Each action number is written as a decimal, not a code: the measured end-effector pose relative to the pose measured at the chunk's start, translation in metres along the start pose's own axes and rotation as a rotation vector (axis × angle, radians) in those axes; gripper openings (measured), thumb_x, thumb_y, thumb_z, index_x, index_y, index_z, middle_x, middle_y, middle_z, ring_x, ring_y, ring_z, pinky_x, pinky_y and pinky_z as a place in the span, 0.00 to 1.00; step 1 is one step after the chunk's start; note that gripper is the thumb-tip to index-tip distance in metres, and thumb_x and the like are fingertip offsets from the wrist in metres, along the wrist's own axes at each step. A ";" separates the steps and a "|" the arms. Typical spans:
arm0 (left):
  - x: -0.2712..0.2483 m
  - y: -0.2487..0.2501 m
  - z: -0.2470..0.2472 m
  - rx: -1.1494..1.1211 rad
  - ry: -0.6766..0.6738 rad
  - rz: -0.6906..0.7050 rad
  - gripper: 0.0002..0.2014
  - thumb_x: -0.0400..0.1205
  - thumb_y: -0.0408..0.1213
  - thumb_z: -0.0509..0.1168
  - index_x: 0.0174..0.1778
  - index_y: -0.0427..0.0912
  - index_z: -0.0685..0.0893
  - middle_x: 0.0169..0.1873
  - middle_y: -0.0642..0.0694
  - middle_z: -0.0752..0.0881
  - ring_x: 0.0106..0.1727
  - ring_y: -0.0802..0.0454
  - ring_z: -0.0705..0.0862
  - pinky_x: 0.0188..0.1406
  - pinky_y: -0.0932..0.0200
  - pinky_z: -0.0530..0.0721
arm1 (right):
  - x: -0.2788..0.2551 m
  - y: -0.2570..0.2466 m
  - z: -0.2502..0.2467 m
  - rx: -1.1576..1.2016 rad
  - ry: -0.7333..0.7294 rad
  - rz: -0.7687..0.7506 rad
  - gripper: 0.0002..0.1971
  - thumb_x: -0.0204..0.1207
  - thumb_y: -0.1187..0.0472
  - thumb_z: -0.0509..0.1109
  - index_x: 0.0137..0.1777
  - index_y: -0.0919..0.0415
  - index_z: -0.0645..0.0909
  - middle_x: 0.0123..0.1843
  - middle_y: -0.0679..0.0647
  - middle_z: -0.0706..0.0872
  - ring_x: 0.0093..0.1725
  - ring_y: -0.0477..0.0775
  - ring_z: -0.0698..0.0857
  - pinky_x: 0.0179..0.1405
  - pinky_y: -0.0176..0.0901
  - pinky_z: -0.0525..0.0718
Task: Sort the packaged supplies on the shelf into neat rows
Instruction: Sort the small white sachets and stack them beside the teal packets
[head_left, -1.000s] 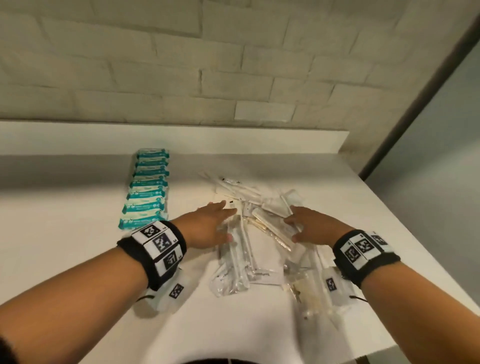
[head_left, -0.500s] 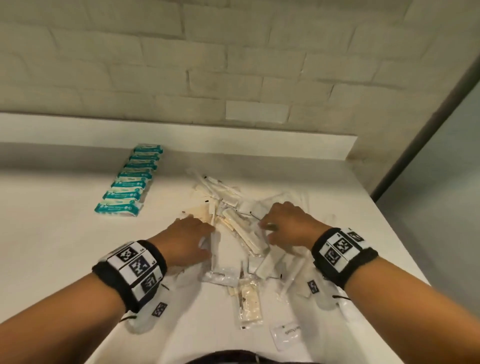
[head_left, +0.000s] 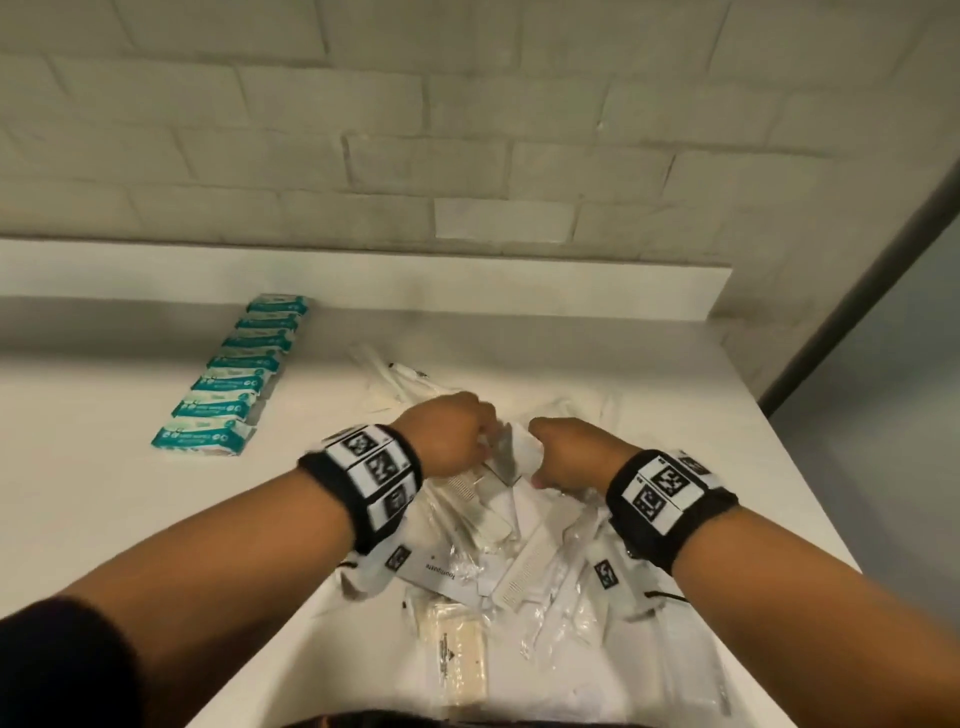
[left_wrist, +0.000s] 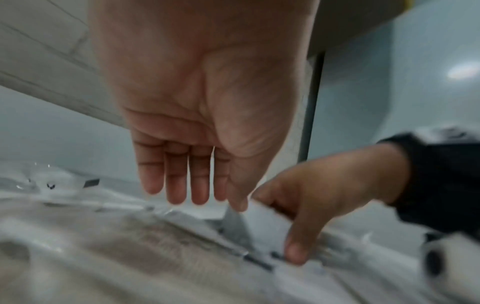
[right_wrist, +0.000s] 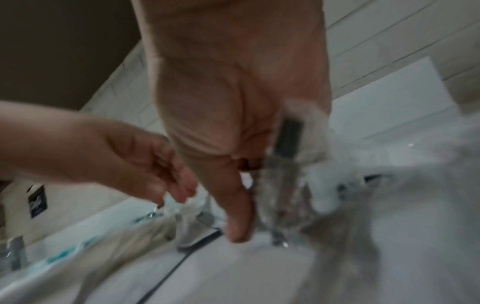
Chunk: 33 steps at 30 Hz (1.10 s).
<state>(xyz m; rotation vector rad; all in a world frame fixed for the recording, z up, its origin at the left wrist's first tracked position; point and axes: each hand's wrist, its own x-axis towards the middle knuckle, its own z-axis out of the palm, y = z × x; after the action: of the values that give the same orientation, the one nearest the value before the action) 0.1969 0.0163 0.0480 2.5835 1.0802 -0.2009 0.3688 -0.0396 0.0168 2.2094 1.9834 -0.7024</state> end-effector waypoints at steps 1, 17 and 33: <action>0.010 0.000 0.002 0.012 -0.001 -0.007 0.14 0.78 0.45 0.64 0.59 0.48 0.80 0.54 0.47 0.80 0.58 0.46 0.81 0.54 0.53 0.79 | 0.001 0.006 -0.004 -0.013 0.015 0.005 0.21 0.74 0.61 0.71 0.67 0.61 0.74 0.63 0.58 0.83 0.59 0.59 0.82 0.48 0.41 0.76; -0.006 0.013 0.041 0.021 -0.088 -0.007 0.12 0.74 0.45 0.70 0.50 0.50 0.76 0.52 0.46 0.73 0.50 0.47 0.79 0.45 0.56 0.77 | 0.027 0.006 -0.026 -0.365 0.064 -0.006 0.31 0.71 0.66 0.73 0.73 0.51 0.69 0.64 0.58 0.80 0.62 0.62 0.80 0.59 0.52 0.78; -0.018 0.005 0.009 -0.277 -0.034 0.029 0.16 0.75 0.44 0.73 0.57 0.50 0.81 0.51 0.53 0.83 0.53 0.50 0.81 0.44 0.62 0.74 | 0.003 -0.004 -0.020 -0.461 0.270 -0.139 0.11 0.78 0.64 0.61 0.58 0.56 0.79 0.57 0.54 0.84 0.63 0.59 0.77 0.64 0.54 0.69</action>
<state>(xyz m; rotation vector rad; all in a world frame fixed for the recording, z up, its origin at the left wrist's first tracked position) 0.1884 -0.0021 0.0456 2.3384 0.9817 -0.0807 0.3703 -0.0293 0.0342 1.9787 2.1594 0.0591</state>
